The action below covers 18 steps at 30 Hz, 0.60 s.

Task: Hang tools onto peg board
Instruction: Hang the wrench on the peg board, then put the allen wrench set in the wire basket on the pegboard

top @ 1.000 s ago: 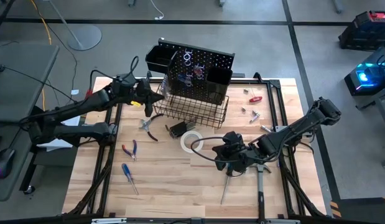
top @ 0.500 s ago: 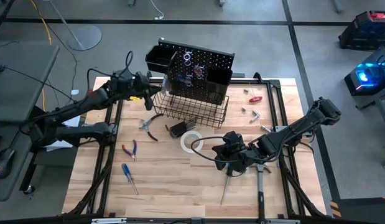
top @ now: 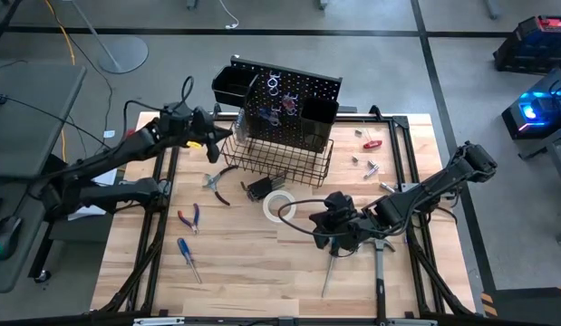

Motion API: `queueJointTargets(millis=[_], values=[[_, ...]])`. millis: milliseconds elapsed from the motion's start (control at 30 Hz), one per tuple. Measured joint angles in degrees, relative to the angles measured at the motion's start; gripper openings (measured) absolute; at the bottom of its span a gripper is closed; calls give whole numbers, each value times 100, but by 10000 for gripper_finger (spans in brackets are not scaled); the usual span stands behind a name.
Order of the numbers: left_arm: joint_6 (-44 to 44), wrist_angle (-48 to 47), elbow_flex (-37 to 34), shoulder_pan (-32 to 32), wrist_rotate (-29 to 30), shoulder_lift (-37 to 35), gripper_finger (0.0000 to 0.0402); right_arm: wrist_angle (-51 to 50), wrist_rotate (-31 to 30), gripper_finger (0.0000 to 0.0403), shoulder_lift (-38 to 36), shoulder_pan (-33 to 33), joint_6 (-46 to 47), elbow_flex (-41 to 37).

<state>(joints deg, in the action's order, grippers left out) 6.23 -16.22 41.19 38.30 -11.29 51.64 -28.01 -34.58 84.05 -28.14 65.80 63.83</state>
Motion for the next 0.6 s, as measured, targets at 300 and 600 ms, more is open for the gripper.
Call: queueJointTargets(millis=[300, 600], values=[[5, -1216, 2, -7, -6, -446, 0, -24, 58, 0, 0, 31, -22, 0], [45, -2487, 1, -312, -85, -576, 0, 43, -110, 0, 0, 237, 16, 0]])
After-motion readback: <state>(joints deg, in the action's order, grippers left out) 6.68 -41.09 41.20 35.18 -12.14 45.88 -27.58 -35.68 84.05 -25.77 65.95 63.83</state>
